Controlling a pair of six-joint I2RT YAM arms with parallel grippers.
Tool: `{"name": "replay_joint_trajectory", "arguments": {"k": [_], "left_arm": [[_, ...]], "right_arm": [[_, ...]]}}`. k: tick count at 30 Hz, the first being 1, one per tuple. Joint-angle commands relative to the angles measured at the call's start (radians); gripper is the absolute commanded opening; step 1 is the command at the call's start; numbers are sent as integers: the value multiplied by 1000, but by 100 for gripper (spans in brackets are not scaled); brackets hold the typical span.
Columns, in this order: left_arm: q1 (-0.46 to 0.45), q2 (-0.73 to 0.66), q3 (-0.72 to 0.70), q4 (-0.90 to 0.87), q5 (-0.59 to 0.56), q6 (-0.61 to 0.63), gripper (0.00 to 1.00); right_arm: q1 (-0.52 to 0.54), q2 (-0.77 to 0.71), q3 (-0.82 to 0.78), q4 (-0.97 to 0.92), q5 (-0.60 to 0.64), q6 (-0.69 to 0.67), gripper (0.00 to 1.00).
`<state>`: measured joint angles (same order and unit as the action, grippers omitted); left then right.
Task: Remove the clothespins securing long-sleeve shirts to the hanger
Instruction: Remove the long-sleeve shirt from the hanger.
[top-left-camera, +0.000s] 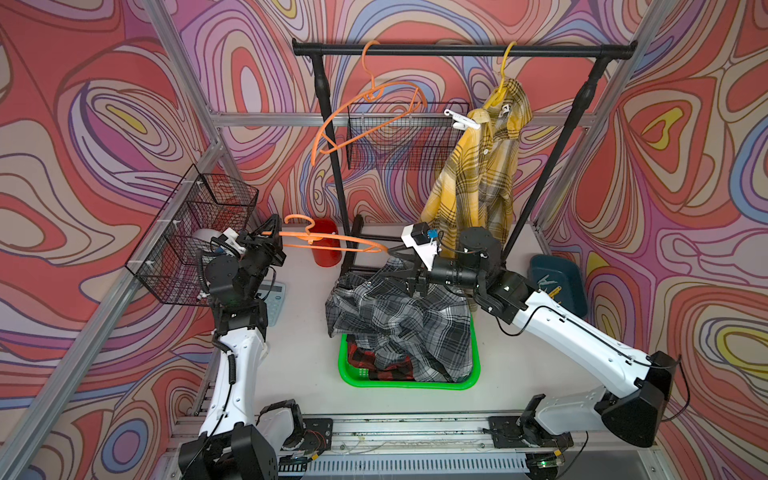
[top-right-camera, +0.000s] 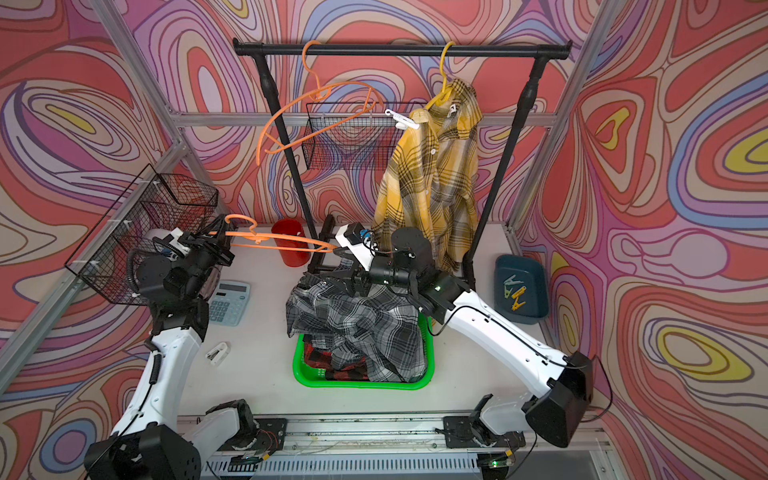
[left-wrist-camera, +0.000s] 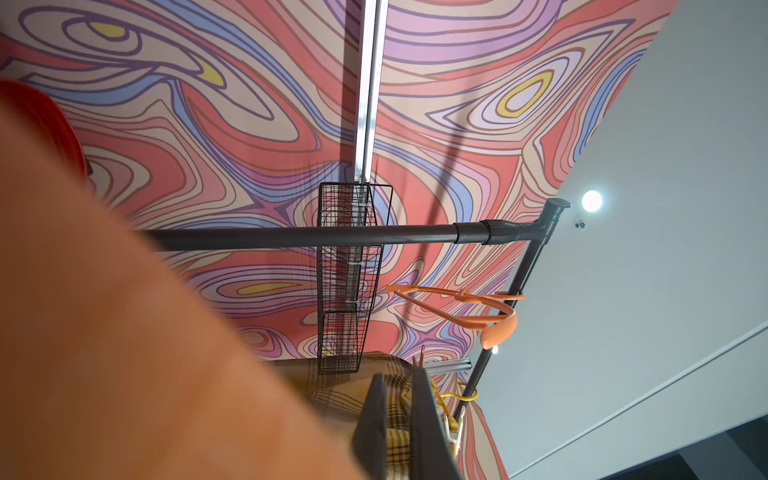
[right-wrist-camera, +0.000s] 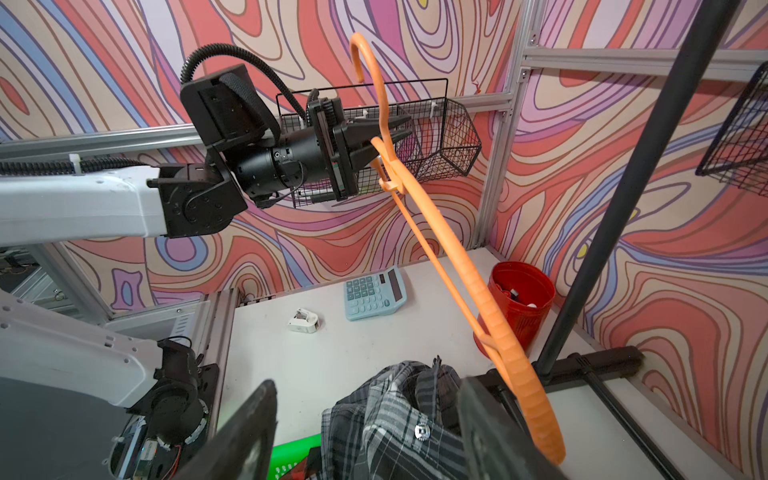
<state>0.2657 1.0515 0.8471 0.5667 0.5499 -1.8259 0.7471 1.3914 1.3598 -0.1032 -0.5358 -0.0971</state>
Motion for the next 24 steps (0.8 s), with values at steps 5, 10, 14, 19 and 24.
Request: {"name": "replay_joint_trajectory", "arguments": {"k": [5, 10, 14, 19, 24], "left_arm": [[16, 2, -33, 186, 38, -154, 0], [17, -6, -31, 187, 48, -158, 0], [17, -9, -51, 195, 50, -168, 0], [22, -18, -76, 196, 46, -173, 0], [24, -19, -62, 201, 54, -175, 0]], "right_arm": [[1, 51, 63, 43, -22, -52, 70], [1, 89, 82, 59, -31, -57, 69], [-4, 87, 83, 72, -9, -71, 69], [-16, 51, 97, 40, 1, -99, 69], [-28, 58, 108, 5, -11, -113, 69]]}}
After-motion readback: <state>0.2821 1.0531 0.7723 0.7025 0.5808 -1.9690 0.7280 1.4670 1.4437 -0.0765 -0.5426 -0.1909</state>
